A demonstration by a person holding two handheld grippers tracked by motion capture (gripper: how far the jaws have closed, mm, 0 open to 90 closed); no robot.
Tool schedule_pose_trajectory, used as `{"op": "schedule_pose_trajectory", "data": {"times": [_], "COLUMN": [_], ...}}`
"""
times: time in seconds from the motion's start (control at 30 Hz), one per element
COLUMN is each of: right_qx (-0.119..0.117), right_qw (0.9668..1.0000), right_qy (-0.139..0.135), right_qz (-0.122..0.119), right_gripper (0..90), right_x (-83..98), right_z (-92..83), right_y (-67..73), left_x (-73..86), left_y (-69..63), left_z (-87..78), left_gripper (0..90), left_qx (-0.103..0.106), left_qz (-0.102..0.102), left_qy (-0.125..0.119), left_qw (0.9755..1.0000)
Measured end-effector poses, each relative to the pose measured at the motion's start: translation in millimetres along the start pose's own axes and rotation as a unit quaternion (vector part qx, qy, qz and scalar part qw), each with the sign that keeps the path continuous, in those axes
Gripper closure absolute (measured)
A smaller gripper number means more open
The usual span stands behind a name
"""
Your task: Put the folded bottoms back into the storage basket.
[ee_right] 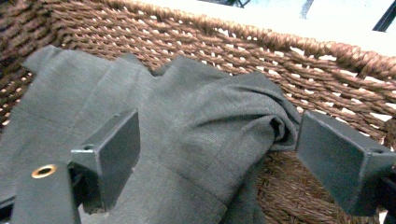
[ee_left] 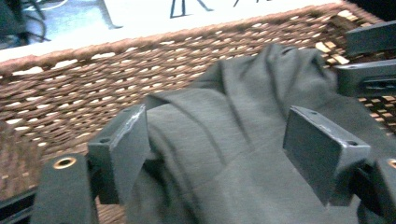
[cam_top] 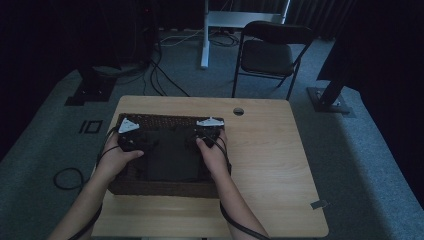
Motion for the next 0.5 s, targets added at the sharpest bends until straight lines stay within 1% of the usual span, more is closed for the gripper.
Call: {"op": "schedule_pose_trajectory", "data": {"times": [0.03, 0.1, 0.2, 0.23, 0.27, 0.3, 0.5], "right_qx": [-0.003, -0.004, -0.004, -0.006, -0.006, -0.007, -0.006], "right_qw": [1.0, 1.0, 1.0, 0.9999, 0.9999, 0.9998, 0.9997], "right_qy": [-0.002, -0.005, -0.008, -0.01, -0.01, -0.016, -0.022], "right_qz": [-0.002, 0.0, -0.003, -0.003, -0.003, -0.002, -0.006], "right_gripper": [13.6, 13.5, 13.5, 13.5, 13.5, 13.5, 13.5], "right_x": [-1.9, -4.5, -7.6, -8.8, -8.8, -12.8, -18.9], "right_z": [-1.6, -4.2, -7.3, -8.5, -8.5, -12.0, -20.7], "right_y": [0.4, 1.1, 1.2, 1.4, 1.4, 1.6, -1.3], "left_x": [-2.4, -5.4, -7.4, -9.8, -9.8, -10.8, -16.4], "left_y": [-4.4, -7.5, -8.9, -11.5, -11.5, -12.5, -18.6], "left_z": [-2.3, -4.5, -6.4, -8.7, -8.7, -9.7, -16.4], "left_gripper": [22.3, 22.2, 21.9, 21.9, 21.5, 21.5, 21.1], "left_qx": [0.006, 0.009, 0.01, 0.015, 0.015, 0.016, 0.026], "left_qz": [-0.002, 0.0, 0.001, -0.001, -0.001, -0.002, -0.008], "left_qy": [-0.003, -0.007, -0.009, -0.013, -0.013, -0.014, -0.022], "left_qw": [1.0, 0.9999, 0.9999, 0.9998, 0.9998, 0.9998, 0.9994]}}
Point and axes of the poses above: each handheld gripper's, and its own axes: z roughly forward along the jaws, x roughly out of its underside, y roughly to its left, the point moved 7 cm from there along z, roughly forward along the jaws, and after that the axes turned 13 degrees about -y, right-handed, at the moved point
